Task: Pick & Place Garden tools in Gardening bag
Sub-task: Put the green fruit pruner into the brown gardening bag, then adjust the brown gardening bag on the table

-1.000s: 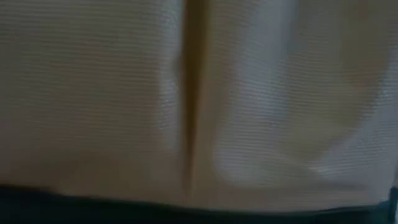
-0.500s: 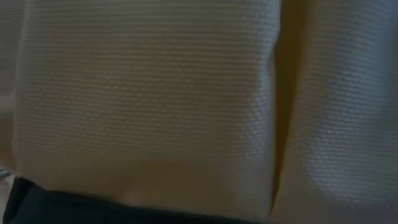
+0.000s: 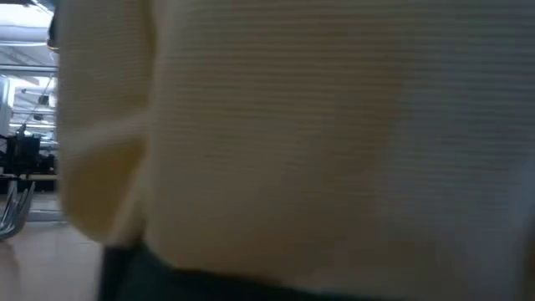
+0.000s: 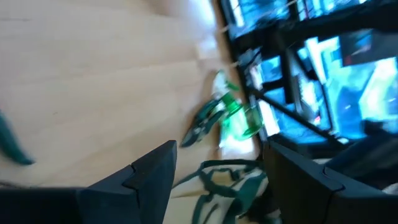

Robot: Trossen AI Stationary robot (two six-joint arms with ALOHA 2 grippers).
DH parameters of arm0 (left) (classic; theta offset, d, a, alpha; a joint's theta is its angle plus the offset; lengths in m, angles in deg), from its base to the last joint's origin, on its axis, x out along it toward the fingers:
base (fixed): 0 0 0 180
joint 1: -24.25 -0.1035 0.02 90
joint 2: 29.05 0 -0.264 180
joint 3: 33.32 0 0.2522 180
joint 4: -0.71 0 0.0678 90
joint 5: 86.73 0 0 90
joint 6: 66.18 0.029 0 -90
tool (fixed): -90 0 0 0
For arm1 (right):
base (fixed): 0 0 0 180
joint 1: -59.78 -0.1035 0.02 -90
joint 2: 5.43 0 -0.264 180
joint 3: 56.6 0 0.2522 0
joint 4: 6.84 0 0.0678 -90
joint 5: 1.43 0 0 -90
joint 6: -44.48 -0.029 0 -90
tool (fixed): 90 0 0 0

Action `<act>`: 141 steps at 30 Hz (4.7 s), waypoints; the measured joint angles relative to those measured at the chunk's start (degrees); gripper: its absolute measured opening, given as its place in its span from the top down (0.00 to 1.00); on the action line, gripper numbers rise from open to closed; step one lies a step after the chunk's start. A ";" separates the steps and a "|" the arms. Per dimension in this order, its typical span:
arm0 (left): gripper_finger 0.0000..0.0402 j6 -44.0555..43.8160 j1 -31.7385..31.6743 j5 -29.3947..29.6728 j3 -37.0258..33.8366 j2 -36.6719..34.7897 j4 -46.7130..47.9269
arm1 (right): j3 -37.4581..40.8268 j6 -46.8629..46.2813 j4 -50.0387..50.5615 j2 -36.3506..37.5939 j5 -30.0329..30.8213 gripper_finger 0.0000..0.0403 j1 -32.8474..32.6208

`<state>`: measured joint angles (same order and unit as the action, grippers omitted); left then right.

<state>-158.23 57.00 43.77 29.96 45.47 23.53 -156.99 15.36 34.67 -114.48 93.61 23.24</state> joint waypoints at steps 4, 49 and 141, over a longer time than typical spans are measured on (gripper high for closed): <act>0.42 1.87 0.62 4.19 0.00 0.00 -3.40 | 0.04 -1.36 0.17 -0.74 -0.56 0.44 0.42; 0.42 6.93 1.78 12.38 0.00 0.00 -9.75 | 0.02 -1.95 13.55 -5.24 -5.50 0.44 1.90; 0.42 12.93 0.39 12.45 0.00 0.00 -6.34 | -0.05 -7.03 -4.01 10.10 -23.72 0.56 14.48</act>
<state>-145.30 57.39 56.22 29.96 45.47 17.19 -157.03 8.33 30.66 -104.38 69.89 37.72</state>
